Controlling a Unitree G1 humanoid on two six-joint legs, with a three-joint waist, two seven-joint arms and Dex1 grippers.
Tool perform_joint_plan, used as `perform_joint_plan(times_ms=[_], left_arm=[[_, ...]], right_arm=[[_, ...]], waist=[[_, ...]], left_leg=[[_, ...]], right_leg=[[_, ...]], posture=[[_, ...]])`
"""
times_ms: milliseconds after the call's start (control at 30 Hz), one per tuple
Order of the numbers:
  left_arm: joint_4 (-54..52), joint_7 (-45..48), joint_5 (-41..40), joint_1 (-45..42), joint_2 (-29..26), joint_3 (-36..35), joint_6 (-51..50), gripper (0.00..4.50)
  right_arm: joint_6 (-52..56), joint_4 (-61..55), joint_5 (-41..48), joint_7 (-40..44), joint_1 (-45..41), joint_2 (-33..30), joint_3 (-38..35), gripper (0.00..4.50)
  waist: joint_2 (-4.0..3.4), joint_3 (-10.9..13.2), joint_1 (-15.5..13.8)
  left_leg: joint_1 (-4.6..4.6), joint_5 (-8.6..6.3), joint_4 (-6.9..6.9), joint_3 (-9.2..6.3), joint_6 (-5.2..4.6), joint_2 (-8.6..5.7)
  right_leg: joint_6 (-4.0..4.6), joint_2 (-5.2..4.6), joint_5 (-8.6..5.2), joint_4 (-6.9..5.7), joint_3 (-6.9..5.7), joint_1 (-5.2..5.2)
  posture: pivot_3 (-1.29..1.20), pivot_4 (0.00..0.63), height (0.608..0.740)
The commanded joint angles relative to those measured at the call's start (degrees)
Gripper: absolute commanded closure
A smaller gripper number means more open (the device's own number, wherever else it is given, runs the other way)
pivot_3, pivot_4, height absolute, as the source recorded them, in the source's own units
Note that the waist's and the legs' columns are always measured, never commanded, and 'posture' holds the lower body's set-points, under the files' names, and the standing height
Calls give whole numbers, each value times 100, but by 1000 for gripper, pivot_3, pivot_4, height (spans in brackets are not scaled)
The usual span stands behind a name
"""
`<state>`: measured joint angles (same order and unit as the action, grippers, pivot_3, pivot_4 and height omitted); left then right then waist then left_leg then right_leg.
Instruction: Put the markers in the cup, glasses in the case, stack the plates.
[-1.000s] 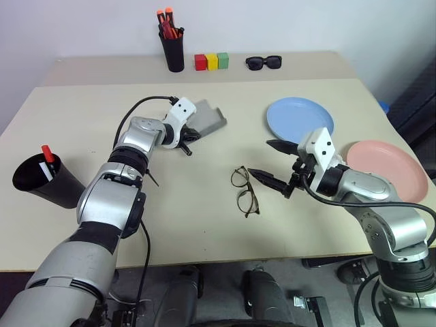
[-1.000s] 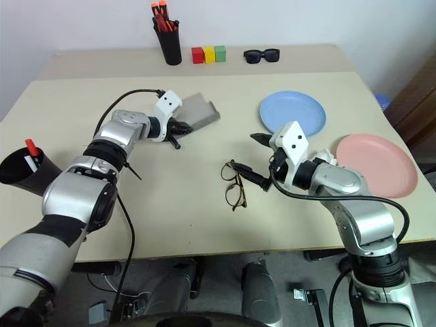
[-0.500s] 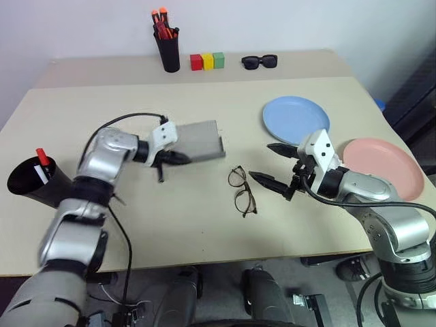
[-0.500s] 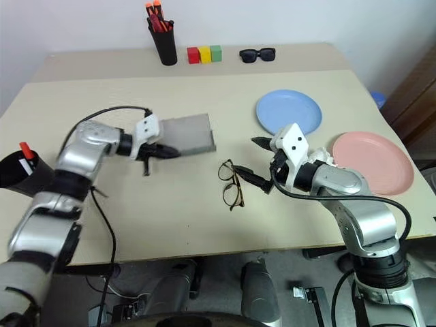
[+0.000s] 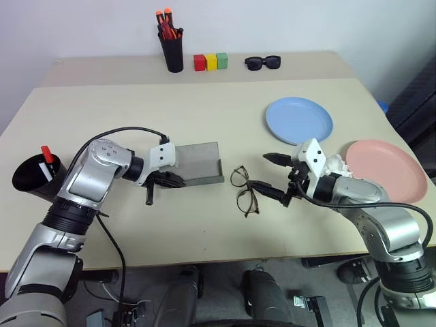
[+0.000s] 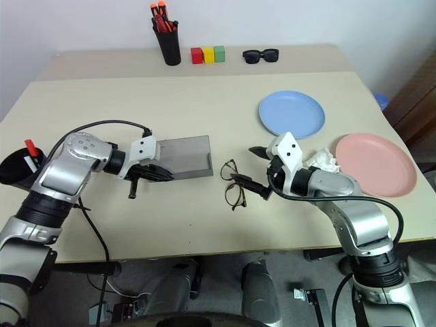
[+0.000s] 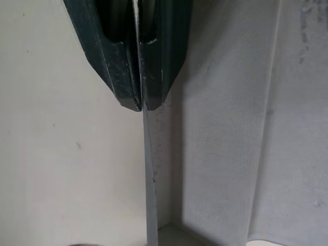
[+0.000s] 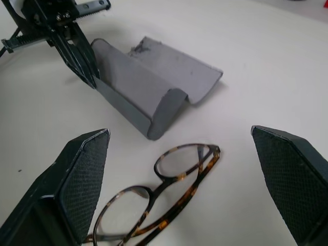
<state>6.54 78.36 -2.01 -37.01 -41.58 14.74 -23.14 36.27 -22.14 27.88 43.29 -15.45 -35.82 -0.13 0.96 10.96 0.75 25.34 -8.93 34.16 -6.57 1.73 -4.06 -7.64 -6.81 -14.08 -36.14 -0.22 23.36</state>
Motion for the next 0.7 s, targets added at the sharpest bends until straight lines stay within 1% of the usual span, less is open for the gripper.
perform_joint_plan(times_ms=[33,67,167,233,333,433,600,700], left_arm=[[-117,-146,-41,50,-62,-101,363,2681],[-82,-177,-78,51,-47,-148,448,2219],[44,-306,-314,-25,64,-409,686,2219],[47,-481,-551,-97,202,-673,763,2219],[-293,-809,-954,-18,422,-1073,677,2219],[-1037,-847,-1377,559,454,-1333,735,2219],[-2122,-1375,-1847,1663,579,-1726,545,2219],[-2467,-1484,-2077,2215,574,-1872,573,2219]], right_arm=[[213,-93,198,25,-32,-25,-83,0],[316,-108,218,-2,-40,-46,-92,0],[691,-116,202,-160,-115,-113,-102,0],[961,-110,343,-208,-192,-87,-173,0],[1549,-196,574,-426,-285,-43,-254,0],[2366,-245,964,-720,-466,122,-305,0],[3330,-205,1437,-1329,-863,668,-535,0],[3716,-165,1569,-1587,-1050,868,-602,0]], waist=[[0,0,-1],[0,0,-3],[0,0,-13],[0,0,-14],[0,0,-10],[-3,-2,23],[-13,-5,37],[-14,-4,-28]], left_leg=[[0,0,0,0,0,0],[0,0,0,-1,0,2],[0,0,0,-2,0,2],[1,0,1,-3,0,3],[1,0,1,-9,0,4],[1,-1,0,-12,-1,9],[-4,-3,-8,-7,-4,16],[-2,-3,-4,-7,-4,15]], right_leg=[[0,0,0,0,0,0],[0,0,0,1,0,0],[1,-1,0,1,0,0],[1,-3,0,1,1,1],[0,-4,0,2,1,0],[0,-5,0,1,3,3],[3,-2,1,-2,9,8],[12,-2,-4,-1,10,6]], posture=[[0,150,740],[0,150,740],[0,150,740],[0,150,740],[0,150,740],[0,150,740],[0,150,740],[0,150,740]])
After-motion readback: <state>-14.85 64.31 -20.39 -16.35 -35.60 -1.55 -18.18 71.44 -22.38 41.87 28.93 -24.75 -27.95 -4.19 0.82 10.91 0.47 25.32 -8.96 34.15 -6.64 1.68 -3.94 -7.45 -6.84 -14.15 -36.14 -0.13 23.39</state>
